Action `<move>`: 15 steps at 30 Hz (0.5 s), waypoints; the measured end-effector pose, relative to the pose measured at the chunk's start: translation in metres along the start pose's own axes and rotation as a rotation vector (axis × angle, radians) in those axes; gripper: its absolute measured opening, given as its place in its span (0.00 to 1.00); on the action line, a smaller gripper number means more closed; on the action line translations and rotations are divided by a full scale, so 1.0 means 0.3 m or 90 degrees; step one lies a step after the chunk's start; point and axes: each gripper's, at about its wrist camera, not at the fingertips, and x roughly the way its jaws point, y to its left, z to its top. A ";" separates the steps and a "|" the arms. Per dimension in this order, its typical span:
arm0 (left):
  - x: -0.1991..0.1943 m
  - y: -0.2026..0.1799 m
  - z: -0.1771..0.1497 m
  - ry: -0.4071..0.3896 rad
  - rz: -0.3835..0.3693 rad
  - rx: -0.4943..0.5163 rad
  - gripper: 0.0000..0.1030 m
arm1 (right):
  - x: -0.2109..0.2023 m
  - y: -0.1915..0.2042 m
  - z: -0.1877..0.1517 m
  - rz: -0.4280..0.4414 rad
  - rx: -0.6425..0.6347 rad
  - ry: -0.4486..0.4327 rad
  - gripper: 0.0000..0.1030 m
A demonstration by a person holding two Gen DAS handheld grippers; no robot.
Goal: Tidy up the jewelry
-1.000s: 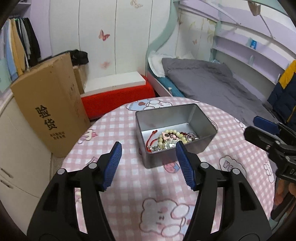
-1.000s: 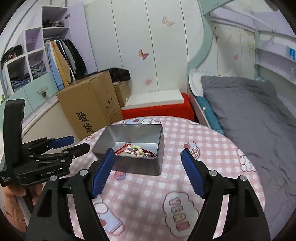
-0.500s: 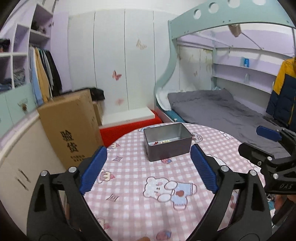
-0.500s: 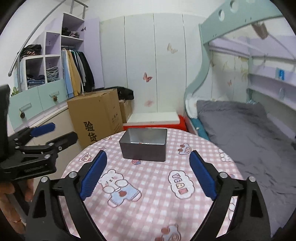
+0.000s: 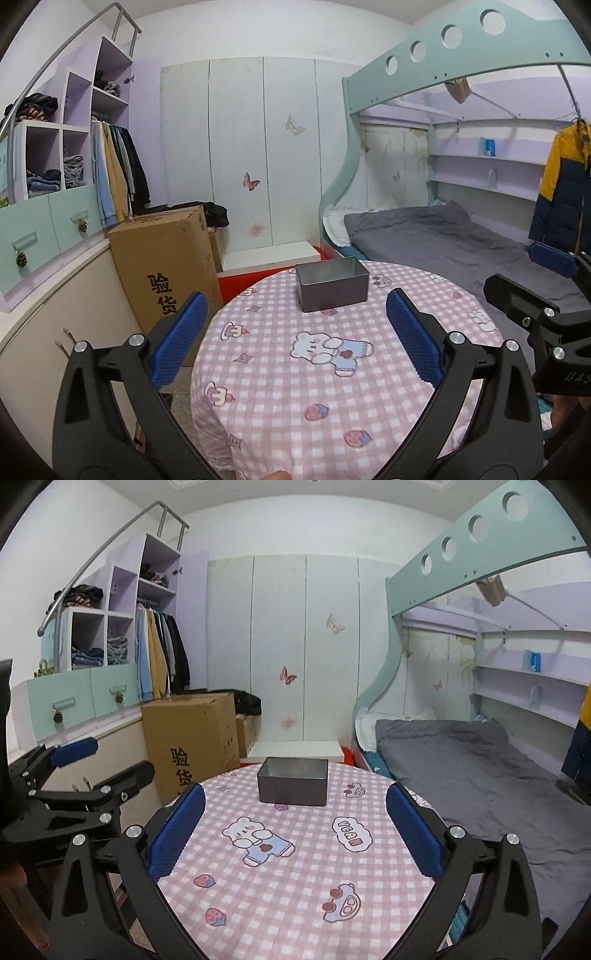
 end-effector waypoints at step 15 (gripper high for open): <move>-0.216 -0.017 -0.015 -0.067 0.004 -0.013 0.94 | -0.211 0.070 -0.020 -0.039 -0.028 -0.072 0.92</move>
